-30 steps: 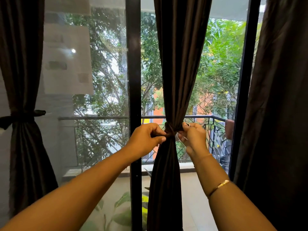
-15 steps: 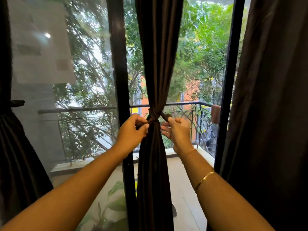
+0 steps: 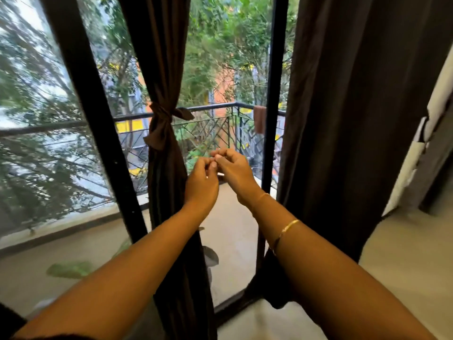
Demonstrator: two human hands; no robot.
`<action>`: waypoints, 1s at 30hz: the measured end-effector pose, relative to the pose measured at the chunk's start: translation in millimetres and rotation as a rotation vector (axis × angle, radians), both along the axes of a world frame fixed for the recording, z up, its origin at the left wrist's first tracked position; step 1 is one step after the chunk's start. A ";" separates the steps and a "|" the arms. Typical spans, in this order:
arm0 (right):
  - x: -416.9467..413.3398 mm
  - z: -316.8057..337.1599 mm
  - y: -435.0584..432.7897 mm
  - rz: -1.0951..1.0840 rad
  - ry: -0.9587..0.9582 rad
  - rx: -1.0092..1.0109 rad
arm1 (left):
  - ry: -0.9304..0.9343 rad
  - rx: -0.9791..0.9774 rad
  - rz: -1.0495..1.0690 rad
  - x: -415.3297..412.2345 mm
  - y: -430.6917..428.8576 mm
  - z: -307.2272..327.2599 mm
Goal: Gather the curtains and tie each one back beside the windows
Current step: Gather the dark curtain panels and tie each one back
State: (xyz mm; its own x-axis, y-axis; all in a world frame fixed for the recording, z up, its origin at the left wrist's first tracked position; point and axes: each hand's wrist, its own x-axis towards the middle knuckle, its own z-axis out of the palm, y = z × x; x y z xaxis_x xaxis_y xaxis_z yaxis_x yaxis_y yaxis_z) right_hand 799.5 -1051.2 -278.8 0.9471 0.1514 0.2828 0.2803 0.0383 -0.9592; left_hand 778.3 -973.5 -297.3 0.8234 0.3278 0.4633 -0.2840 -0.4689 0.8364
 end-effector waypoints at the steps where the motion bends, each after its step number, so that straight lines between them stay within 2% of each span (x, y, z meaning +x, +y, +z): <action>1: 4.6 -2.1 -9.2 -0.036 -0.016 -0.016 | 0.002 -0.001 -0.021 3.9 -9.6 -2.3; 5: 29.6 -0.3 -51.5 -0.222 -0.073 -0.103 | 0.020 0.015 -0.115 22.5 -47.8 -4.0; 11: 72.4 32.7 -143.4 -0.471 -0.227 -0.222 | -0.062 0.058 -0.177 64.6 -112.9 26.7; 18: 123.0 67.6 -256.3 -0.687 -0.476 -0.465 | -0.136 0.107 -0.093 122.9 -206.0 70.7; 21: 148.0 81.9 -294.5 -0.828 -0.532 -0.478 | -0.176 0.180 -0.028 148.2 -246.3 90.0; 23: 163.8 89.6 -309.9 -0.762 -0.512 -0.453 | -0.197 0.220 0.037 164.3 -265.1 100.7; 26: 187.1 99.6 -323.1 -0.515 -0.388 -0.406 | -0.169 0.214 0.149 186.5 -282.0 108.0; 30: 207.1 104.1 -323.4 -0.357 -0.307 -0.331 | -0.152 0.139 0.162 201.6 -277.3 106.2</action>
State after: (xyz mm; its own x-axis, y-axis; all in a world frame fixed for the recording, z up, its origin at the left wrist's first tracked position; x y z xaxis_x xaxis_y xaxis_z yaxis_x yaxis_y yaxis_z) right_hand 1006.7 -1374.6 -174.7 0.8381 -0.0350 0.5444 0.4879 -0.3985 -0.7767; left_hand 979.9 -1250.9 -191.1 0.6827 0.3747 0.6273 -0.3131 -0.6256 0.7145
